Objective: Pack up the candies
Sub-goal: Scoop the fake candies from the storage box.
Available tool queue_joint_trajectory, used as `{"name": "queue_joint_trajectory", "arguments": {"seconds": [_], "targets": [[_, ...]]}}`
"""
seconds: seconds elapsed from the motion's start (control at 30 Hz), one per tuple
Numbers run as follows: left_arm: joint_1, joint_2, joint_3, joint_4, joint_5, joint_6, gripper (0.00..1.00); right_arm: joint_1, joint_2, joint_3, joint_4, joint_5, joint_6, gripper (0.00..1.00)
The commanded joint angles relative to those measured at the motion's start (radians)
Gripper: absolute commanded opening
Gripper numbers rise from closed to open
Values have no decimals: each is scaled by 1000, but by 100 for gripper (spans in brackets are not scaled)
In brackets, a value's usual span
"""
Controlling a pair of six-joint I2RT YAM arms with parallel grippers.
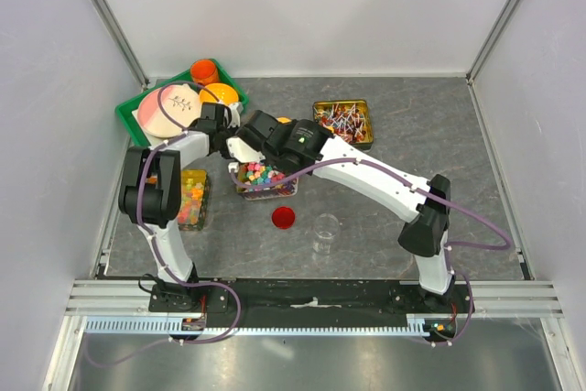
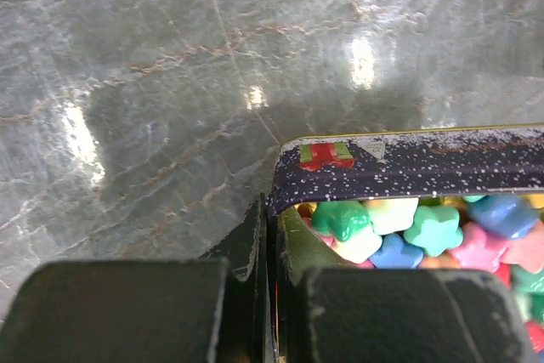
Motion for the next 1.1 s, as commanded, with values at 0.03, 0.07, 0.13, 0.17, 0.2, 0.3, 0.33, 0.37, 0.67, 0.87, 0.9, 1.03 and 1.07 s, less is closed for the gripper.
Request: {"name": "queue_joint_trajectory", "arguments": {"seconds": [0.03,0.07,0.13,0.17,0.2,0.3,0.33,0.37,0.67,0.87,0.9,1.03,1.07], "targets": [[1,-91,-30,164,14,-36,2,2,-51,-24,-6,12,40,0],[1,-109,-55,204,34,-36,2,2,-53,-27,-6,12,45,0],[-2,-157,-112,270,54,-37,1,0,-56,-32,-8,12,46,0],[-6,-168,-117,284,12,-34,1,0,-54,-34,-8,15,45,0],[-16,-171,-114,277,-27,-28,1,0,-54,-34,-8,16,42,0],[-12,-175,-109,270,-135,-25,1,0,-50,-27,-6,26,32,0],[-6,-189,-144,296,-101,-26,1,0,-43,-23,-8,26,32,0],[-3,-198,-172,350,10,-28,1,0,-40,-20,-6,26,32,0],[7,-163,-132,306,79,-2,2,0,-48,-32,-5,23,37,0],[-10,-169,-129,306,98,0,1,0,-45,-34,-3,25,37,0],[-31,-159,-99,279,-32,36,2,0,-45,-35,-5,28,39,0],[33,-132,-90,268,260,-16,1,0,-42,-35,-3,34,37,0],[22,-135,-91,261,217,-17,1,0,-42,-37,-5,35,39,0]]}}
